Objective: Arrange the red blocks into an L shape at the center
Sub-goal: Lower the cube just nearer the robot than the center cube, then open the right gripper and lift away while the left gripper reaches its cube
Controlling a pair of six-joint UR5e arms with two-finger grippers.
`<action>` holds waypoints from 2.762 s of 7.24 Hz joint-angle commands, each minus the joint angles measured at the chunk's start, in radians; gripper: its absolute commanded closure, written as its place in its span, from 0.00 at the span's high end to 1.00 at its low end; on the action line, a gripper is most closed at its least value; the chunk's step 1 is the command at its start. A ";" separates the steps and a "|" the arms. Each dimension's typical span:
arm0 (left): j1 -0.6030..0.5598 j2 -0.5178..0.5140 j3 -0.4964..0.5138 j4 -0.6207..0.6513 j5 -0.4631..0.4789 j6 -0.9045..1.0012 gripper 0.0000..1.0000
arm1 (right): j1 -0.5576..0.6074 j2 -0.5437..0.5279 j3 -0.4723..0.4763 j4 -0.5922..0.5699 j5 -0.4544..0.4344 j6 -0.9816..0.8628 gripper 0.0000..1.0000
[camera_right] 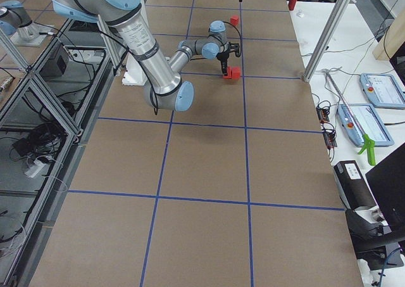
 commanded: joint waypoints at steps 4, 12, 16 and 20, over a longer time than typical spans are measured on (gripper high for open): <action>0.000 -0.002 0.003 0.000 0.000 -0.001 1.00 | 0.016 0.021 0.002 -0.001 -0.021 0.006 0.99; 0.075 0.160 0.232 -0.642 0.018 -0.224 1.00 | 0.272 -0.070 0.185 -0.118 0.298 -0.058 0.99; 0.175 0.166 0.242 -0.646 0.106 -0.135 1.00 | 0.328 -0.152 0.235 -0.143 0.339 -0.152 0.99; 0.175 0.181 0.291 -0.652 0.100 -0.020 1.00 | 0.326 -0.149 0.237 -0.143 0.338 -0.152 0.99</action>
